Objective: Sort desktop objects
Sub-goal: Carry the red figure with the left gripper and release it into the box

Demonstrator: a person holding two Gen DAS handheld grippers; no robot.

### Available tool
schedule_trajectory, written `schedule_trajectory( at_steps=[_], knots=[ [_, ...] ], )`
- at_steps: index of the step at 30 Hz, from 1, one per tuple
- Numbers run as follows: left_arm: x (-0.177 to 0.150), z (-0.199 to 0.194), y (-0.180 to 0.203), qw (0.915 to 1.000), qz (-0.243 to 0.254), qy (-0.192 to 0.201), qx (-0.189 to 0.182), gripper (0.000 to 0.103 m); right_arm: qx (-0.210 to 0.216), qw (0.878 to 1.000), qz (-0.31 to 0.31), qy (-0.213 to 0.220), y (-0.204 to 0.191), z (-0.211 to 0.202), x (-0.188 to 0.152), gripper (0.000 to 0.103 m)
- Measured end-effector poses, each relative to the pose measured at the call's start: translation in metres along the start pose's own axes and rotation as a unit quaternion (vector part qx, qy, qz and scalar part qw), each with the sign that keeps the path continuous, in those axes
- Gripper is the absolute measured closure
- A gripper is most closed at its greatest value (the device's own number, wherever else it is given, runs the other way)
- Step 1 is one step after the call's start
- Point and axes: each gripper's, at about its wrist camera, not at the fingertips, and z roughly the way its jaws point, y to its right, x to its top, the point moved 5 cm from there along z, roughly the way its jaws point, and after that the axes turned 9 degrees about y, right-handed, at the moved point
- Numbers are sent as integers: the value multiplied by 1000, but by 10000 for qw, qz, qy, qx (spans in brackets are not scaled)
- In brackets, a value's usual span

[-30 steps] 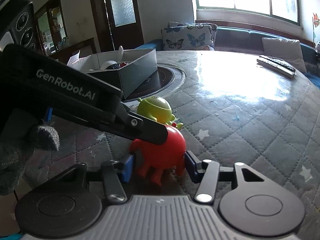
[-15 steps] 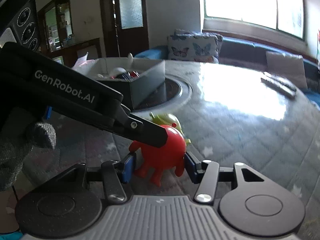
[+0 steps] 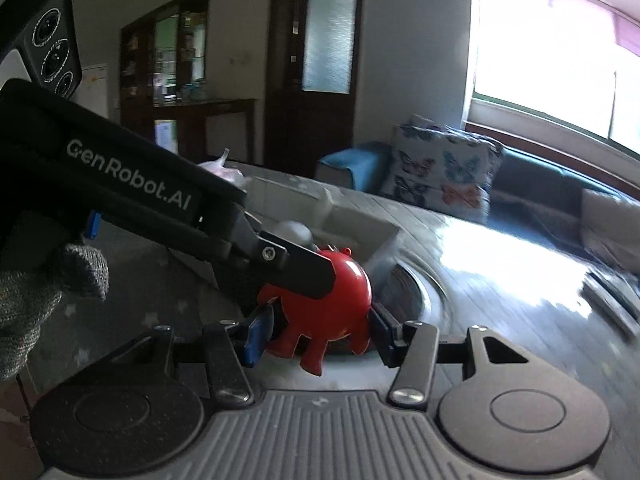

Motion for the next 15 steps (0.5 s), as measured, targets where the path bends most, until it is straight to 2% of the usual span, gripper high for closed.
schedule_trajectory(
  at_steps=[7,15],
  knots=[
    [36,2,-52,9989,-242,228,323,67,399,9991,-123,67,-20,62,31,50],
    [51,18,-110,9964,-599,229,560,67,702,9974,-107,-137,-34,125,39,50]
  ],
)
